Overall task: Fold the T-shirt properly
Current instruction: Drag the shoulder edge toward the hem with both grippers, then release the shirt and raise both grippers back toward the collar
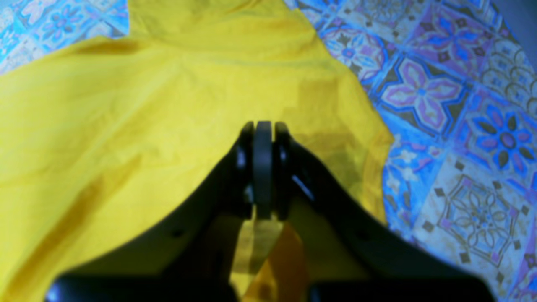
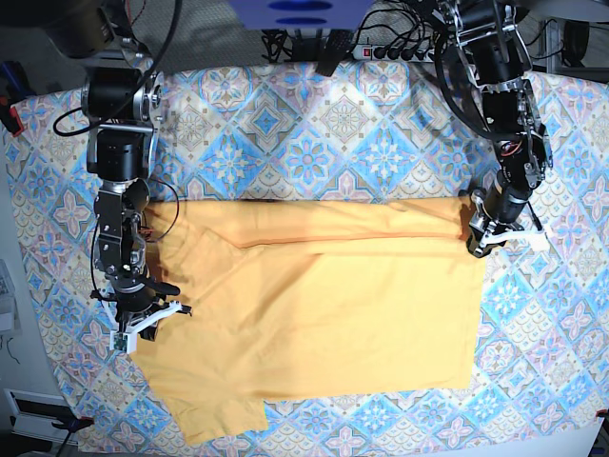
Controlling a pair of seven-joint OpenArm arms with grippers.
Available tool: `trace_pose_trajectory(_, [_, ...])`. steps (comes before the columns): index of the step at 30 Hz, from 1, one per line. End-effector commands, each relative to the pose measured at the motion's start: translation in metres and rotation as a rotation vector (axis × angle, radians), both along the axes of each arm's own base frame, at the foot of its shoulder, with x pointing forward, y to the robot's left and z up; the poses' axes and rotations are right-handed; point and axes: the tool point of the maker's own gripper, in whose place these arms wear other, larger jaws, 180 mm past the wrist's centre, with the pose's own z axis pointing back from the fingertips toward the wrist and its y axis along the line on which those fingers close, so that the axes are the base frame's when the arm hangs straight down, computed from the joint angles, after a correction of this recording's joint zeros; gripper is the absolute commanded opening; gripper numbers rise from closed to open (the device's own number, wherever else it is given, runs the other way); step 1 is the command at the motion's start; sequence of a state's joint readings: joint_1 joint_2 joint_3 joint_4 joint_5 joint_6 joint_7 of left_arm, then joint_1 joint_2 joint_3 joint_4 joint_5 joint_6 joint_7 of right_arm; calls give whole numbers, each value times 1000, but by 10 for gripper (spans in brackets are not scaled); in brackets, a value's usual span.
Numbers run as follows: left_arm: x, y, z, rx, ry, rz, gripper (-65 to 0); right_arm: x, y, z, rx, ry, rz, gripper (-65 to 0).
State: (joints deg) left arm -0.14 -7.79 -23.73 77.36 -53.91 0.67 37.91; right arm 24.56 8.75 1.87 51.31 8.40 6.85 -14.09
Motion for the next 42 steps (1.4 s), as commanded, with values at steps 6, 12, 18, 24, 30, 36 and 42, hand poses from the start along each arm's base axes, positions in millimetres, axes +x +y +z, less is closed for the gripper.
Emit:
trace_pose_trajectory(6, [6,5,12,12,-35,1,-528,6,-6,17,-13,-63,-11,-588])
trace_pose_trajectory(12, [1,5,9,13,-26,1,-360,-10,-9,12,-25,-61,-13,-536])
trace_pose_trajectory(18, [-11,3,23,50,-53,-18,-365,-43,-14,-2,-60,-11,1,-515])
trace_pose_trajectory(24, [-44,-11,17,26,-21,-50,-362,-96,-7,-11,-93,27,34,-514])
trace_pose_trajectory(30, [-61,-10,-16,-26,63,-20,-363,-125,-9,-29,-102,73,38,-515])
trace_pose_trajectory(36, [-60,-19,-32,-78,89,-3,-364,-133,-9,-35,-102,90,40,-515])
trace_pose_trajectory(42, [-65,-25,-52,-120,138,12,-364,-134,-9,-35,-102,92,40,-515])
